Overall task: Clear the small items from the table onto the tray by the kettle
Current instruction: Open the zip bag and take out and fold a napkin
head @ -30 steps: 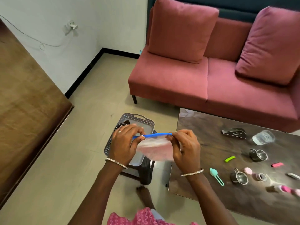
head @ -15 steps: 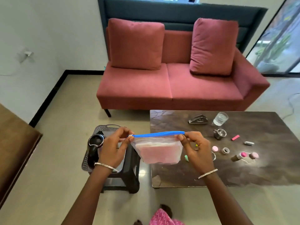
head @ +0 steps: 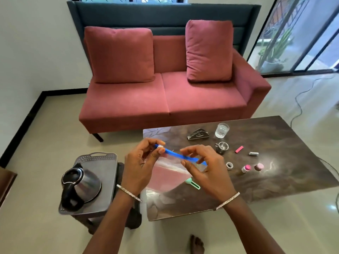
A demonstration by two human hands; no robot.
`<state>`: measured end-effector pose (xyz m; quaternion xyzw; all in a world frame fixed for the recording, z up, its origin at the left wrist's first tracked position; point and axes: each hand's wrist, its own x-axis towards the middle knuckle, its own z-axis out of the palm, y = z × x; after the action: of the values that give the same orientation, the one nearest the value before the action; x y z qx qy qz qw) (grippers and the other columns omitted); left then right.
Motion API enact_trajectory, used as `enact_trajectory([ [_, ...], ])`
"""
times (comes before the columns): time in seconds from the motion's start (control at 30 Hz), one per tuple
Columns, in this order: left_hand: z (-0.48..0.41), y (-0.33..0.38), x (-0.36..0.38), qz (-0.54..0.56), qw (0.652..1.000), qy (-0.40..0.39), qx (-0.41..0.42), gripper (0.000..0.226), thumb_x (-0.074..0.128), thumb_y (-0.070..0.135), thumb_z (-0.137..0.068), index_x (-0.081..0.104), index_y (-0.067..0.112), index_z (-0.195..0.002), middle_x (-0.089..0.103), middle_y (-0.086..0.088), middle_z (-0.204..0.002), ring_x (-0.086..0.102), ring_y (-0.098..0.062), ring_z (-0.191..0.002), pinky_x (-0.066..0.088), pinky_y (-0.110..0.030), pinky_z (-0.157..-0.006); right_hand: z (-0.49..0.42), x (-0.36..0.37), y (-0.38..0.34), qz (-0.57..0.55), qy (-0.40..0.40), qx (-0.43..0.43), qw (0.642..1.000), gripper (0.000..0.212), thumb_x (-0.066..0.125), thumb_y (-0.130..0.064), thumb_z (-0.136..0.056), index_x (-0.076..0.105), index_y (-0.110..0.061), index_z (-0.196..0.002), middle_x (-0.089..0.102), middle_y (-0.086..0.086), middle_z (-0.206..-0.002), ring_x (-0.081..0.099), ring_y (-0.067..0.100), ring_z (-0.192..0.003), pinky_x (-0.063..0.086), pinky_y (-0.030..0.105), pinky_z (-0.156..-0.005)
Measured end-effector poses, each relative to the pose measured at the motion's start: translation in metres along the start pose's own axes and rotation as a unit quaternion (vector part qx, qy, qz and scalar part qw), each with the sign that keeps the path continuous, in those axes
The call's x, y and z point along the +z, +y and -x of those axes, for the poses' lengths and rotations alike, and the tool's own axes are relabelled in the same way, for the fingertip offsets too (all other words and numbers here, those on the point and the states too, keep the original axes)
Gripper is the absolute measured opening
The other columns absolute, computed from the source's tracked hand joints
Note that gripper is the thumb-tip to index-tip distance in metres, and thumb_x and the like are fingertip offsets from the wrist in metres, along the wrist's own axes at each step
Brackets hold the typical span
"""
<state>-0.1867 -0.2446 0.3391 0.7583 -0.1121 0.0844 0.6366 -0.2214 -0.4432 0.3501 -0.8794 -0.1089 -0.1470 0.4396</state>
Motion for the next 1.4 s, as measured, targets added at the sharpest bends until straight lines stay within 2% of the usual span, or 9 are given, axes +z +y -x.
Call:
enact_trajectory([
  [0.17, -0.020, 0.004, 0.056, 0.013, 1.000, 0.002, -0.007, 0.010, 0.067, 0.021, -0.088, 0.068, 0.024, -0.098, 0.073, -0.002, -0.090, 0.073, -0.018, -0.085, 0.058, -0.032, -0.077, -0.015, -0.041, 0.037, 0.043, 0.012, -0.021, 0.999, 0.013, 0.079, -0.016, -0.079, 0.073, -0.019, -0.090, 0.067, -0.011, -0.088, 0.059, 0.009, -0.085, 0.042, 0.010, -0.074],
  [0.43, -0.050, 0.004, 0.133, 0.038, 0.999, 0.030, -0.011, 0.012, 0.067, 0.029, -0.088, 0.068, 0.024, -0.099, 0.073, 0.003, -0.092, 0.072, -0.015, -0.084, 0.056, -0.026, -0.074, -0.032, -0.085, 0.093, 0.038, 0.104, -0.047, 0.993, 0.005, 0.079, -0.016, -0.081, 0.075, -0.016, -0.083, 0.067, -0.009, -0.082, 0.062, 0.013, -0.079, 0.053, 0.034, -0.068],
  [0.6, -0.058, 0.008, 0.162, 0.069, 0.997, 0.040, -0.018, 0.016, 0.068, 0.038, -0.085, 0.069, 0.027, -0.097, 0.073, 0.000, -0.089, 0.072, -0.021, -0.085, 0.059, -0.030, -0.074, -0.045, -0.105, 0.114, 0.068, 0.109, -0.068, 0.989, 0.006, 0.080, -0.014, -0.080, 0.074, -0.017, -0.081, 0.067, -0.007, -0.086, 0.062, 0.015, -0.084, 0.052, 0.034, -0.071],
  [0.83, -0.068, 0.011, 0.182, 0.121, 0.990, 0.056, -0.052, 0.012, 0.069, 0.029, -0.086, 0.069, 0.024, -0.096, 0.074, -0.006, -0.091, 0.075, -0.022, -0.081, 0.060, -0.027, -0.067, -0.057, -0.111, 0.135, 0.068, 0.119, -0.107, 0.985, 0.004, 0.076, -0.006, -0.083, 0.075, -0.009, -0.081, 0.071, -0.001, -0.085, 0.067, 0.017, -0.081, 0.055, 0.036, -0.071],
  [0.93, -0.074, 0.008, 0.185, 0.116, 0.990, 0.056, -0.061, 0.014, 0.069, 0.031, -0.086, 0.068, 0.023, -0.098, 0.075, -0.006, -0.090, 0.075, -0.024, -0.078, 0.060, -0.031, -0.067, -0.064, -0.106, 0.141, 0.059, 0.108, -0.084, 0.989, 0.006, 0.078, -0.005, -0.080, 0.074, -0.010, -0.081, 0.069, -0.001, -0.086, 0.065, 0.018, -0.083, 0.055, 0.036, -0.071],
  [1.07, -0.085, 0.000, 0.187, 0.112, 0.990, 0.041, -0.075, 0.013, 0.069, 0.030, -0.086, 0.068, 0.023, -0.098, 0.074, -0.005, -0.090, 0.075, -0.025, -0.078, 0.060, -0.033, -0.069, -0.080, -0.106, 0.151, -0.011, 0.025, 0.003, 1.000, 0.011, 0.078, -0.011, -0.077, 0.074, -0.017, -0.084, 0.066, -0.008, -0.087, 0.063, 0.008, -0.085, 0.051, 0.022, -0.074],
  [1.2, -0.102, -0.008, 0.185, 0.101, 0.992, 0.020, -0.077, 0.011, 0.068, 0.025, -0.087, 0.069, 0.021, -0.097, 0.074, -0.006, -0.090, 0.074, -0.025, -0.080, 0.060, -0.036, -0.072, -0.102, -0.110, 0.161, -0.050, -0.035, 0.049, 0.997, 0.020, 0.075, -0.005, -0.077, 0.071, -0.018, -0.091, 0.072, -0.012, -0.091, 0.067, 0.006, -0.090, 0.054, 0.030, -0.080],
  [1.33, -0.122, -0.013, 0.183, 0.094, 0.993, 0.021, -0.061, 0.008, 0.067, 0.015, -0.089, 0.069, 0.016, -0.096, 0.075, -0.004, -0.087, 0.075, -0.022, -0.076, 0.057, -0.023, -0.066, -0.119, -0.109, 0.167, -0.057, -0.014, 0.046, 0.997, 0.015, 0.077, -0.005, -0.078, 0.075, -0.017, -0.088, 0.073, -0.010, -0.087, 0.068, 0.009, -0.086, 0.056, 0.035, -0.079],
  [1.4, -0.131, -0.017, 0.181, 0.098, 0.993, 0.029, -0.060, 0.008, 0.067, 0.016, -0.089, 0.069, 0.016, -0.097, 0.075, -0.005, -0.088, 0.075, -0.023, -0.076, 0.057, -0.022, -0.066, -0.127, -0.103, 0.168, -0.049, 0.010, 0.029, 0.998, 0.014, 0.079, -0.007, -0.077, 0.076, -0.017, -0.087, 0.073, -0.010, -0.085, 0.068, 0.010, -0.084, 0.056, 0.033, -0.076],
])
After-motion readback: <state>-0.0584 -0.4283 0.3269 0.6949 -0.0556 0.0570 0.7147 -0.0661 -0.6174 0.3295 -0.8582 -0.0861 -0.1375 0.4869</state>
